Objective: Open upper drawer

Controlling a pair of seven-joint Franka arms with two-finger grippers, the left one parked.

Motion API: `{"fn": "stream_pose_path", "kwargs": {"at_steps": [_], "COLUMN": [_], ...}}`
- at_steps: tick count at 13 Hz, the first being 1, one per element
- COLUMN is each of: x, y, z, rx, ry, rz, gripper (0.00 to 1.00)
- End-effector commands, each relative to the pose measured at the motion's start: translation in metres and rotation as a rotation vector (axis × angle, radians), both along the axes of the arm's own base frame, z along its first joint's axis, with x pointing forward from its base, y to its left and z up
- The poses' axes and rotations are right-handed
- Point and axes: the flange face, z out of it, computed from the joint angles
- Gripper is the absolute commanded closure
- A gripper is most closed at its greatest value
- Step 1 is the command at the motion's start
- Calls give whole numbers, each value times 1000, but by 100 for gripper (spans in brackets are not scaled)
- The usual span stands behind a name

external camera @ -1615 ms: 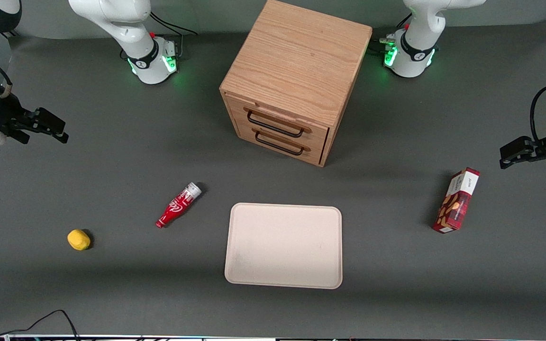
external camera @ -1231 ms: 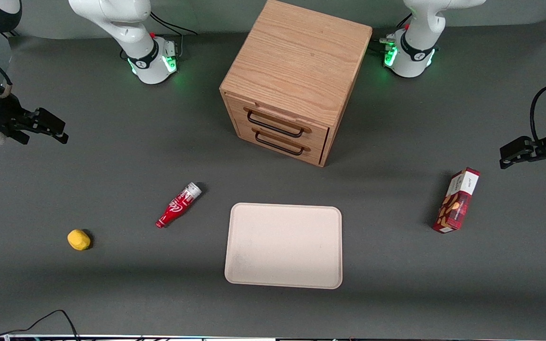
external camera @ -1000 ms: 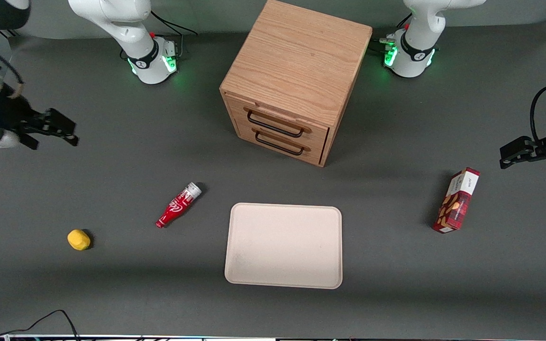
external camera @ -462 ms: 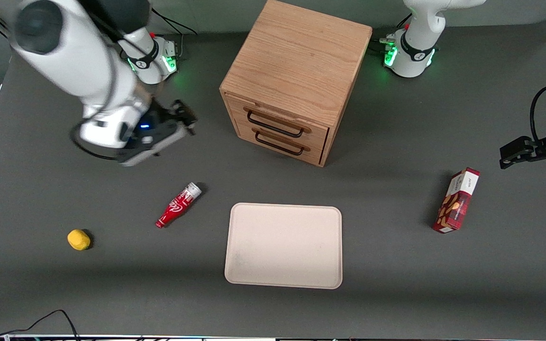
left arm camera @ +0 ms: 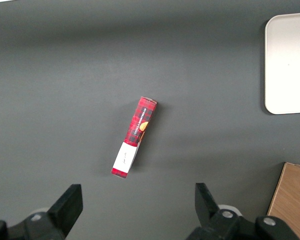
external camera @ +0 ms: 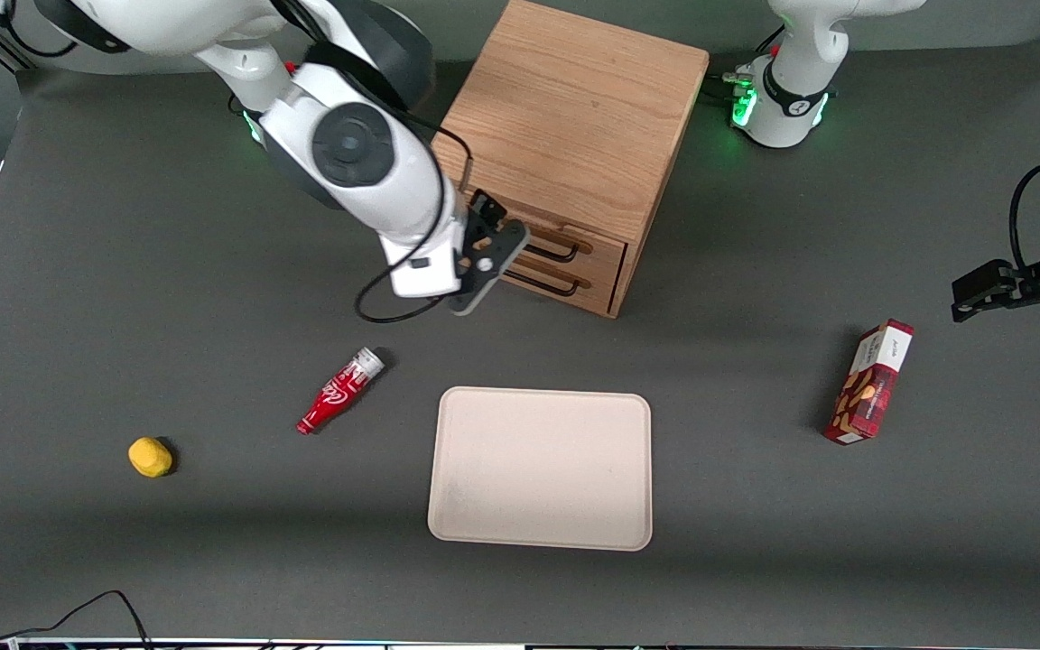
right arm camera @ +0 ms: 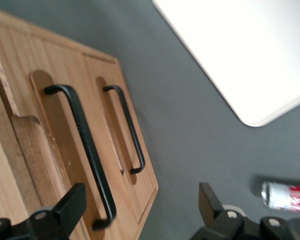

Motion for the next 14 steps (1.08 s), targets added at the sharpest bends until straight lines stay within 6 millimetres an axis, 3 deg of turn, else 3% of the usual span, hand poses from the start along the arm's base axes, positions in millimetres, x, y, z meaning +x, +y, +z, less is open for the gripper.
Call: {"fn": "stream_pose_path", "kwargs": {"at_steps": [1,7,10,14], "x": [-8,-15,-4,26], "y": [20,37,36,11], "z": [-20,-48,-62,-67], "rx": [17,23,33,29], "ry": [8,-32,-80,-123], "rz": [86,129,160,210], "gripper": [0,0,0,0]}}
